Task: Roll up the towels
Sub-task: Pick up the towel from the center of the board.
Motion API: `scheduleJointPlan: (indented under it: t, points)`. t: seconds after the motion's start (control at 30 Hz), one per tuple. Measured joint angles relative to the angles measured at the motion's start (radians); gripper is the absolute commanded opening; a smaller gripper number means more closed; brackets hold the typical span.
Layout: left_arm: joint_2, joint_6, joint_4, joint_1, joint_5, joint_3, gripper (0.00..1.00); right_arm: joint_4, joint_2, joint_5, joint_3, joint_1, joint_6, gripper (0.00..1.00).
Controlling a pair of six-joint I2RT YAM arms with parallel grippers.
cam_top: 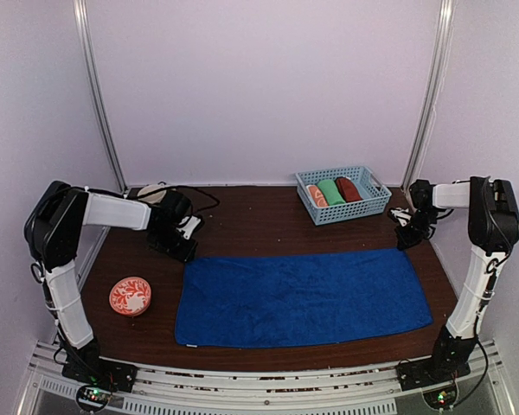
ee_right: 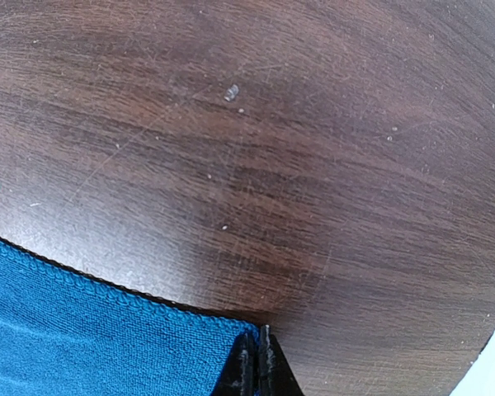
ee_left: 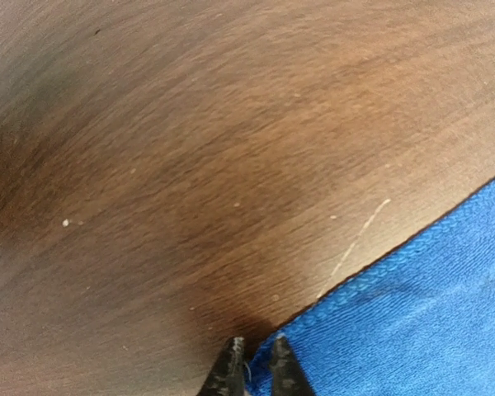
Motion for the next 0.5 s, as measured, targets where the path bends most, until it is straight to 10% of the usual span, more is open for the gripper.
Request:
scheduleJointPlan:
  t: [0.5]
  points:
    - [0.002, -0.005, -0.045, -0.01, -0.105, 0.079, 0.0, -0.028, 0.026, -0.026, 0.123, 0.002, 0.0, 0.0]
